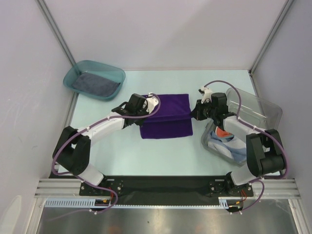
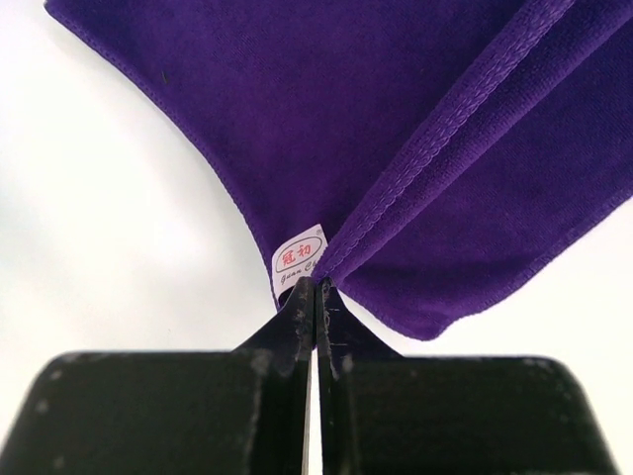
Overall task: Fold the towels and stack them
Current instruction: Fold the towel
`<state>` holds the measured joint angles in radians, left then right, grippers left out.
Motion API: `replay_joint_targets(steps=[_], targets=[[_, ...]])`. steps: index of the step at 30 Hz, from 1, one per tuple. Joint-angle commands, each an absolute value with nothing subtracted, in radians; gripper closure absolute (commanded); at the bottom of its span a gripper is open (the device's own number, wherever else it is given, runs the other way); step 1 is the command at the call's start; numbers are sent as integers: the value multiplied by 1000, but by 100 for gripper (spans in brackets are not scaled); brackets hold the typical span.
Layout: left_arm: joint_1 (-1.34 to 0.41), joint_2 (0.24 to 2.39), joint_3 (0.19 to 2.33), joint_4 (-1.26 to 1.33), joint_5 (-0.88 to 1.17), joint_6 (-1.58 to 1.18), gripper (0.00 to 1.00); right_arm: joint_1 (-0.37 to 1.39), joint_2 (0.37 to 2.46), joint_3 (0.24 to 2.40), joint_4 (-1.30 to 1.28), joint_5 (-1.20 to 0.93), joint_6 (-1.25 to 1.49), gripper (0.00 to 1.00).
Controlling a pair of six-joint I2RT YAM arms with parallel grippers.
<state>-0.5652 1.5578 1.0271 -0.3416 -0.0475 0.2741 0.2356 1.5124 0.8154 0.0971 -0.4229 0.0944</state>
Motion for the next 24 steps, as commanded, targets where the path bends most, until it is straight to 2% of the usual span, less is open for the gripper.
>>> replay_joint_targets(steps=[1, 10, 20, 24], targets=[[-572, 1514, 1034, -383, -38, 253, 100, 236, 1465, 836, 62, -416, 66, 100], [-575, 1436, 1009, -384, 21, 210, 100, 244, 1424, 813, 34, -396, 57, 100], [-618, 1520, 983, -426, 6, 189, 100, 244, 1459, 842, -89, -383, 32, 100], [-621, 1551, 985, -449, 17, 176, 100, 252, 1494, 861, -133, -385, 20, 96]])
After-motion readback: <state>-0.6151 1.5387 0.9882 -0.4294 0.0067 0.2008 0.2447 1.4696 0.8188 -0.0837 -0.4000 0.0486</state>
